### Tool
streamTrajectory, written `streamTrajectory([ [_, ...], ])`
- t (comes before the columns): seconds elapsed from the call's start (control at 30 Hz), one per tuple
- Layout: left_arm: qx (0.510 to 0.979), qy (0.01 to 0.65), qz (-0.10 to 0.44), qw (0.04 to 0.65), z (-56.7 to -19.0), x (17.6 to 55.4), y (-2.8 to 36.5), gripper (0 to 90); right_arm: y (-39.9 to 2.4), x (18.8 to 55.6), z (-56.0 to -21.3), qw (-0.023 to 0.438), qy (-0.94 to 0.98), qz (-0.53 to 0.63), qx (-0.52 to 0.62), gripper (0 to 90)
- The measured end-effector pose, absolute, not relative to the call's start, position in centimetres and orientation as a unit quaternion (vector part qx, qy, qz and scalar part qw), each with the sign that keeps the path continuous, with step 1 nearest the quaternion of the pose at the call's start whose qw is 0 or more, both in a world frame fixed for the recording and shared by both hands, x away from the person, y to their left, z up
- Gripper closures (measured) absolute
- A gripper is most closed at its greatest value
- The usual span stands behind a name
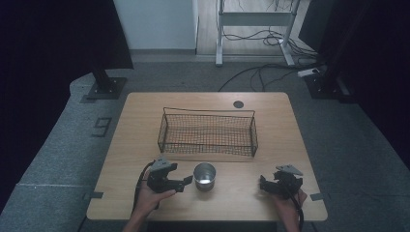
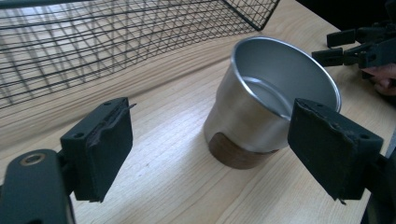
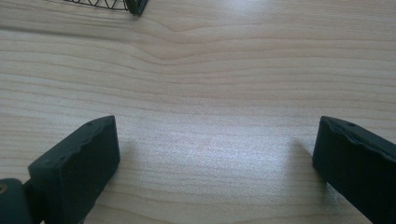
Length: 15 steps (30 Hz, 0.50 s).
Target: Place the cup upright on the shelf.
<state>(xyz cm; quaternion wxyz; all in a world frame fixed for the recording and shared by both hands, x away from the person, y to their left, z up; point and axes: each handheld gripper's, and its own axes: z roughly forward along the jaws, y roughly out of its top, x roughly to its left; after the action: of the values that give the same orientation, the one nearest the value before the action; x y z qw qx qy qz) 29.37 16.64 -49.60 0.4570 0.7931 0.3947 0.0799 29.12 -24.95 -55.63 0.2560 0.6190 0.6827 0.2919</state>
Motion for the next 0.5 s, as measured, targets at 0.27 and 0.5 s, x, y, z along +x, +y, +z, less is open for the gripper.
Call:
streamTrajectory([
  [0.27,0.800,0.387,0.077,0.452,-49.6,29.5,15.4,12.6,-24.9,29.1,-55.6,0.256,0.683,0.292,0.619,0.7],
  [0.5,0.803,0.379,0.072,0.455,-49.4,29.2,14.5,10.5,-25.0,29.1,-55.6,0.256,0.683,0.292,0.619,0.7],
])
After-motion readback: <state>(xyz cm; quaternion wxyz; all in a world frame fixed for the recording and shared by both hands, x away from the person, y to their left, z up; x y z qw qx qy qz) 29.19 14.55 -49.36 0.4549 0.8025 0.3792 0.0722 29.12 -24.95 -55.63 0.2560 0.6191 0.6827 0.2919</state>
